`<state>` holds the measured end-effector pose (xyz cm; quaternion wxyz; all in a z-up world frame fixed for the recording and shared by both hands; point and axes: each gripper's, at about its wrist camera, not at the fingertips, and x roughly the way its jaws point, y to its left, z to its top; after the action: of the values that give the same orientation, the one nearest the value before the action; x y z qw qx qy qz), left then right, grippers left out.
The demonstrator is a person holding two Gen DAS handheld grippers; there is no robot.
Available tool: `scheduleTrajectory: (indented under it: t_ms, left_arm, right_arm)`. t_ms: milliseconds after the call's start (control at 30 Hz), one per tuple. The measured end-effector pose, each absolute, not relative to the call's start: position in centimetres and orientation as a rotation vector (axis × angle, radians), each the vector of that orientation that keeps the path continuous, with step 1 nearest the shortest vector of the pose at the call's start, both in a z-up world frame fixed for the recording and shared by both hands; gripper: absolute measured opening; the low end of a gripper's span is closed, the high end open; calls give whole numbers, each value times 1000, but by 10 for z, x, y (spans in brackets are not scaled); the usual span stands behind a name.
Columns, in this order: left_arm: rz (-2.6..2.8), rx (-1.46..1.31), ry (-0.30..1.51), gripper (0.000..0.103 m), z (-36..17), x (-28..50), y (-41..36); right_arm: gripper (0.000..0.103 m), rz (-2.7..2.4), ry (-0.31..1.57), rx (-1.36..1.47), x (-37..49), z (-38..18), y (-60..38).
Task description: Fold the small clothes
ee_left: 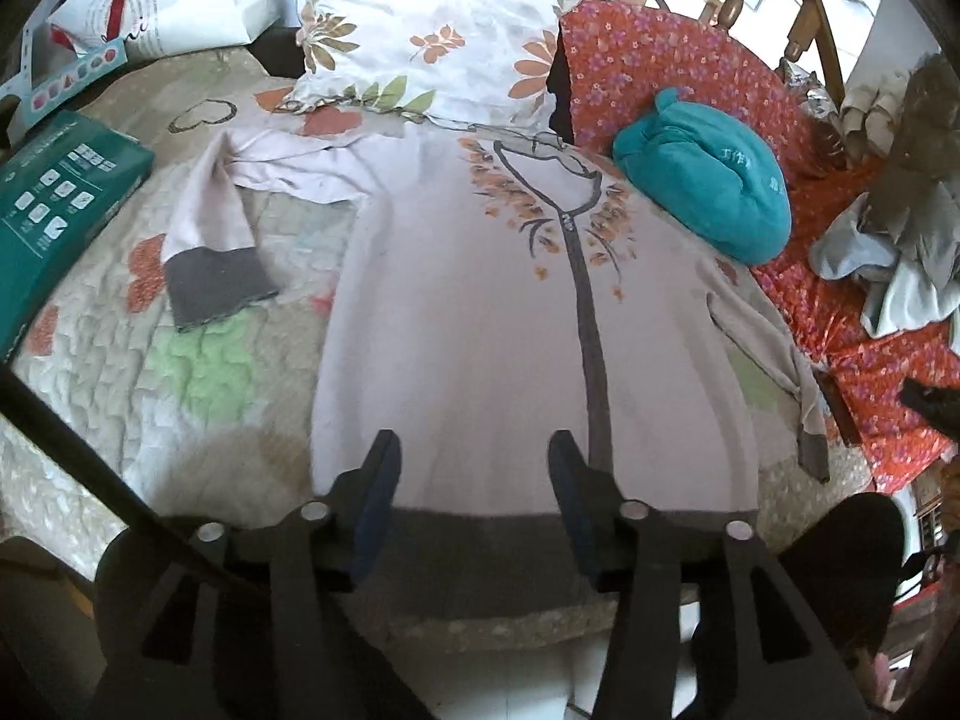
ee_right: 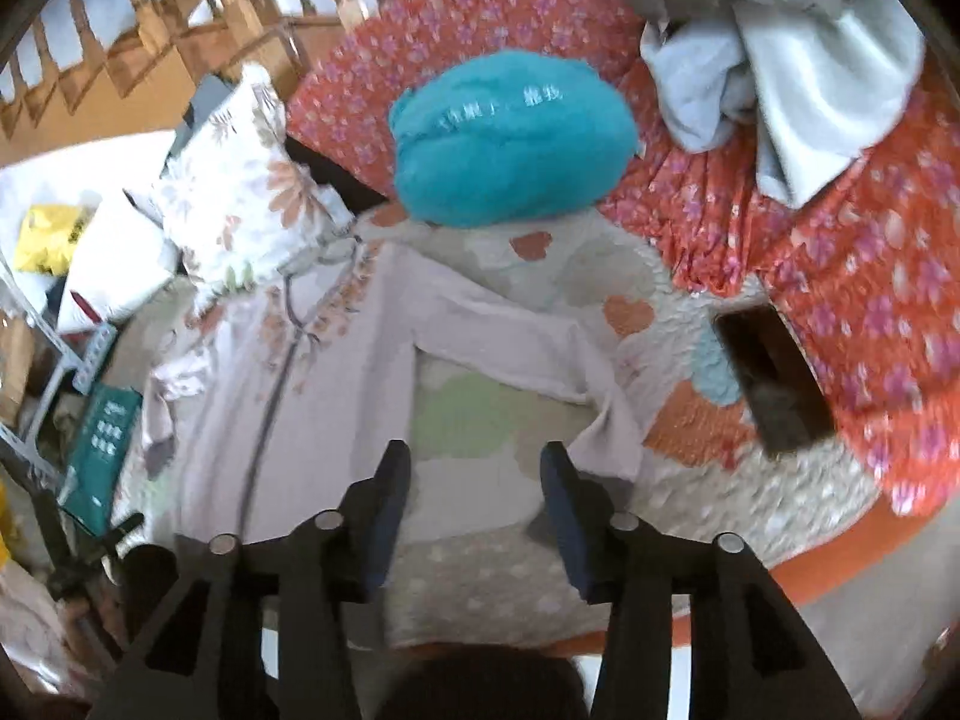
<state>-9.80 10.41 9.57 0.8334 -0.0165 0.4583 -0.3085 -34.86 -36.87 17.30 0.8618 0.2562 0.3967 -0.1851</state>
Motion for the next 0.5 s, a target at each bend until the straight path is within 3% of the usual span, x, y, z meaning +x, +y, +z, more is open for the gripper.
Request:
scheduleTrajectory:
  t_ms: [133,367,400,433,467,500]
  left_arm:
    - [-612,-86,1025,60,87,-91,101]
    - [-549,-71,1096,60,71,-80,86]
    - [-543,-60,1098,60,71,-80,80]
    - [-540,-48,1100,60,71,-80,75]
    - [-540,-36,1102,60,70,-80,70]
    - [-542,-22,1104,60,71,-80,63]
  right_arm:
    - [50,-422,914,538,-328,110,-382]
    - [49,-492,1022,431,-306,23,-380]
    - [38,-514,1021,386,-304,18,-379]
    - [14,-530,1023,348,-302,18,-380]
    - [5,-532,1032,337,-301,22,-383]
    - [5,-520,1018,361,-302,27,-391]
